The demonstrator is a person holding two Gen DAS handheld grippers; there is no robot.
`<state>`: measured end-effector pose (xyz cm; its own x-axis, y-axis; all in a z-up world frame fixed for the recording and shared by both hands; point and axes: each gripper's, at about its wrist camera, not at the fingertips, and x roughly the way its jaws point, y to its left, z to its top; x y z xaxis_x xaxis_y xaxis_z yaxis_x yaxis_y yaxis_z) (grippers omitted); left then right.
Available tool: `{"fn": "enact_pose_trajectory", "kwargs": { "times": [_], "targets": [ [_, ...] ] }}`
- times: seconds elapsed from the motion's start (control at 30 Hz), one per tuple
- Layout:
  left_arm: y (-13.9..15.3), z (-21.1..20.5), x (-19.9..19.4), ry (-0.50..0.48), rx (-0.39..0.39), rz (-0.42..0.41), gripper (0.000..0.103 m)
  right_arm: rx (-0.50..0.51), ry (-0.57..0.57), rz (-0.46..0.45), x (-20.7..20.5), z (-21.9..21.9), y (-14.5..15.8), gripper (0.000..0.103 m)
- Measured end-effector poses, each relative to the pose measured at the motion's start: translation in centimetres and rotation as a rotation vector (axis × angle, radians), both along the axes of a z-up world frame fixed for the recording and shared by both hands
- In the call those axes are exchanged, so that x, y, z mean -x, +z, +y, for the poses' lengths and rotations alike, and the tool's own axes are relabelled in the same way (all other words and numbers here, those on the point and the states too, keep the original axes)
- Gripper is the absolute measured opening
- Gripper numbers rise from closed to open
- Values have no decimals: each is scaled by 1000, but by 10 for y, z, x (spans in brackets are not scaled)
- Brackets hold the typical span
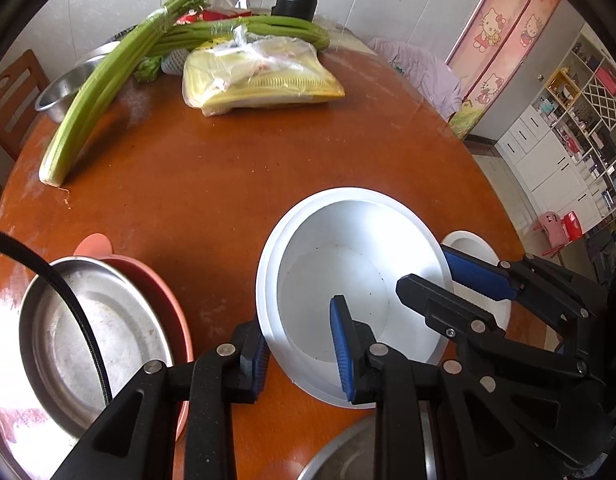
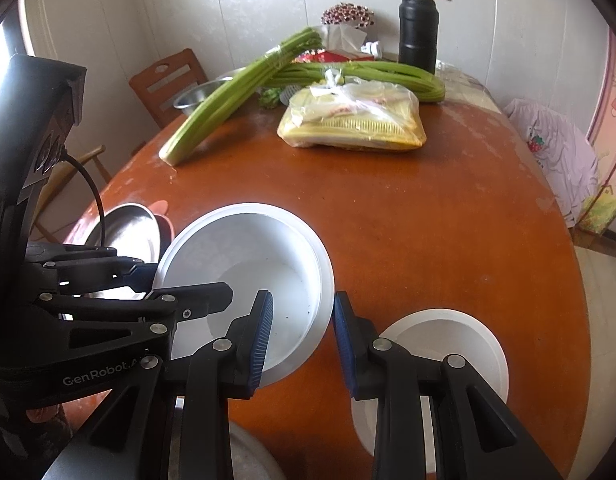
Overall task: Organize plates and bowls
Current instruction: 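Close the right gripper on the white bowl rim and lift it, then carry the white bowl over the steel bowl and lower it inside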
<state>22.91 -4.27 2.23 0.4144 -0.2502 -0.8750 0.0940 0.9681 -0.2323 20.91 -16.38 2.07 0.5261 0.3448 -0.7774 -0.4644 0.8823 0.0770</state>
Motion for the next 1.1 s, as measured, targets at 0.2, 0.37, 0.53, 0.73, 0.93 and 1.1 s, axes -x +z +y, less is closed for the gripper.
{"fn": "enact_pose_trajectory", "kwargs": {
  "times": [0.2, 0.37, 0.53, 0.73, 0.93, 1.1],
  "targets": [
    [14, 0, 17, 0, -8, -36, 28, -10, 1, -26, 18, -1, 12, 33],
    [23, -2, 34, -1, -14, -61, 28, -15, 0, -52, 36, -1, 20, 33],
    [31, -3, 48, 4, -13, -82, 28, -21, 4, -68, 54, -4, 26, 33],
    [40, -7, 69, 1, -21, -111, 28, -27, 8, -93, 75, -7, 33, 33],
    [46, -8, 89, 6, -24, -133, 28, -33, 20, -108, 95, -10, 37, 33],
    [49, -9, 105, 11, -27, -155, 28, -36, 29, -119, 110, -12, 39, 33]
  ]
}}
